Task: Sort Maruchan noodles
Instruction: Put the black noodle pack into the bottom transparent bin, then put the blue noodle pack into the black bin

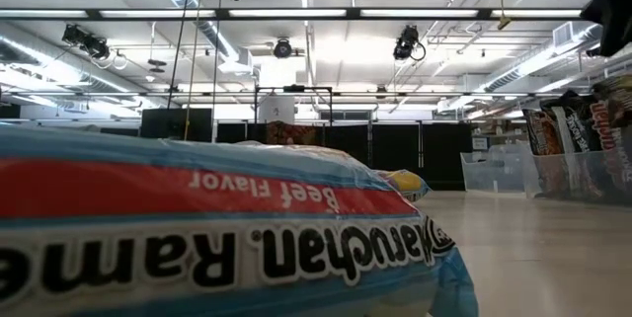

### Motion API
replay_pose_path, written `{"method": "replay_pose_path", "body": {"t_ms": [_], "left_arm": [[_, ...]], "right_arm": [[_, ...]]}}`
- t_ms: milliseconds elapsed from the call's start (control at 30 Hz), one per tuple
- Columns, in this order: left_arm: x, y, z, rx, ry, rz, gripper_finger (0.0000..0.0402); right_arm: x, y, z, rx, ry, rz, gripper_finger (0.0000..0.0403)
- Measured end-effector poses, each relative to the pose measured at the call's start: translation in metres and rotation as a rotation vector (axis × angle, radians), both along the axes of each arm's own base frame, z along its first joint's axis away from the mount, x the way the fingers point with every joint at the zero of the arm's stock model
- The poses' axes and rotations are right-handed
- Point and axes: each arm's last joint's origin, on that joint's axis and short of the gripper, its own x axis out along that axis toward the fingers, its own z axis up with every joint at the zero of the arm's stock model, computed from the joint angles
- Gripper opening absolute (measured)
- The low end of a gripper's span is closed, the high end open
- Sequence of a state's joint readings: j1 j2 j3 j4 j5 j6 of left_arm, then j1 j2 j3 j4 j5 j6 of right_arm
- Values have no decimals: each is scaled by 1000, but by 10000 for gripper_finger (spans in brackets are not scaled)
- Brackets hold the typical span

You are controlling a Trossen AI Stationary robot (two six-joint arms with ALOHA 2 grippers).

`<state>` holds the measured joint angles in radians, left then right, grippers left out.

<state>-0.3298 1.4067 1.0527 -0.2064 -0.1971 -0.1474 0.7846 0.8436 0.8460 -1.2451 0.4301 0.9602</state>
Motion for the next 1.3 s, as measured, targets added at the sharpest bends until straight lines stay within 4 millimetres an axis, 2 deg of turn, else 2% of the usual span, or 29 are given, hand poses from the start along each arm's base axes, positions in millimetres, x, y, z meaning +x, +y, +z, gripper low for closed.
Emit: {"method": "replay_pose_path", "body": {"t_ms": [233, 333, 467, 567, 633, 733, 900, 1067, 1300], "left_arm": [[-2, -3, -1, 5, 12, -11, 172], [-3, -1, -4, 16, 42, -7, 172], [-1, 18, -11, 32, 120, 59, 172], [2, 33, -20, 59, 178, 103, 172], [5, 40, -27, 73, 162, 114, 172], [5, 55, -50, 78, 138, 156, 172], [11, 96, -80, 74, 16, 333, 172], [28, 115, -109, 119, 27, 357, 172], [47, 130, -143, 149, 94, 406, 172]], "right_arm": [[4, 0, -2, 9, 91, 22, 171], [22, 6, 6, -5, -61, 23, 171], [54, 15, 19, -112, -314, 101, 171], [80, 16, 15, -249, -343, 160, 171], [100, 17, 4, -315, -293, 209, 172], [132, 21, -19, -367, -228, 303, 180], [178, 29, -65, -503, -155, 484, 211], [202, 33, -107, -729, -51, 595, 245], [216, 37, -148, -829, 13, 601, 244]]}}
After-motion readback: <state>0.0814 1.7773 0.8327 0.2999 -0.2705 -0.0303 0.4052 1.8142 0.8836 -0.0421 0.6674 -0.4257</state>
